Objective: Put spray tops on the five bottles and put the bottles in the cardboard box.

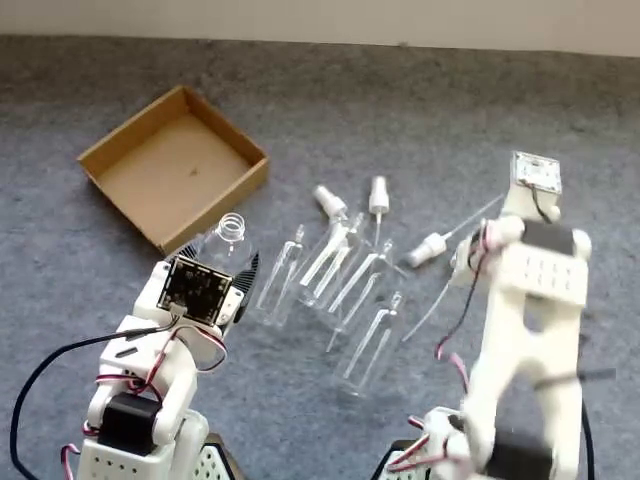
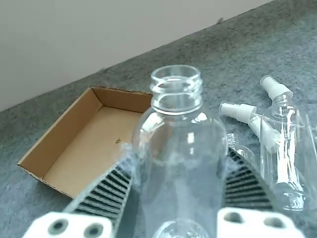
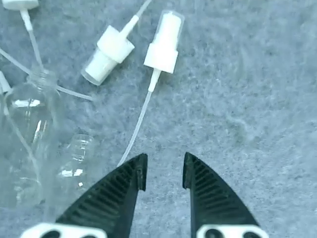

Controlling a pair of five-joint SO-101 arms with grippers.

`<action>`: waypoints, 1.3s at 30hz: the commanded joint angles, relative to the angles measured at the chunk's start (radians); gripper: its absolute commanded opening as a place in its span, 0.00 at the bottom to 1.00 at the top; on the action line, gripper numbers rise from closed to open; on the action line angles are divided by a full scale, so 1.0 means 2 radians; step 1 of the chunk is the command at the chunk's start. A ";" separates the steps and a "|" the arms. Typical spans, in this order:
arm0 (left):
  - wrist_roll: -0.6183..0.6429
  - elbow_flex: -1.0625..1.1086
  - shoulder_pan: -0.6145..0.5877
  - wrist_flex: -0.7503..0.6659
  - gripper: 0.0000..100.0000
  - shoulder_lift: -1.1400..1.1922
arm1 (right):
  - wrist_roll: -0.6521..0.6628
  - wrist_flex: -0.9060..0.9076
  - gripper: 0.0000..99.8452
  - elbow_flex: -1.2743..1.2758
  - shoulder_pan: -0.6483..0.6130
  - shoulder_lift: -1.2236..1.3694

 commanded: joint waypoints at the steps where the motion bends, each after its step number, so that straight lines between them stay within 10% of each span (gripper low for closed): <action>1: 0.006 -0.003 0.005 -0.013 0.08 -0.002 | -0.037 0.010 0.12 -0.080 -0.013 0.076; 39: 0.057 0.010 0.003 -0.012 0.08 -0.002 | -0.205 -0.184 0.22 -0.066 -0.030 0.214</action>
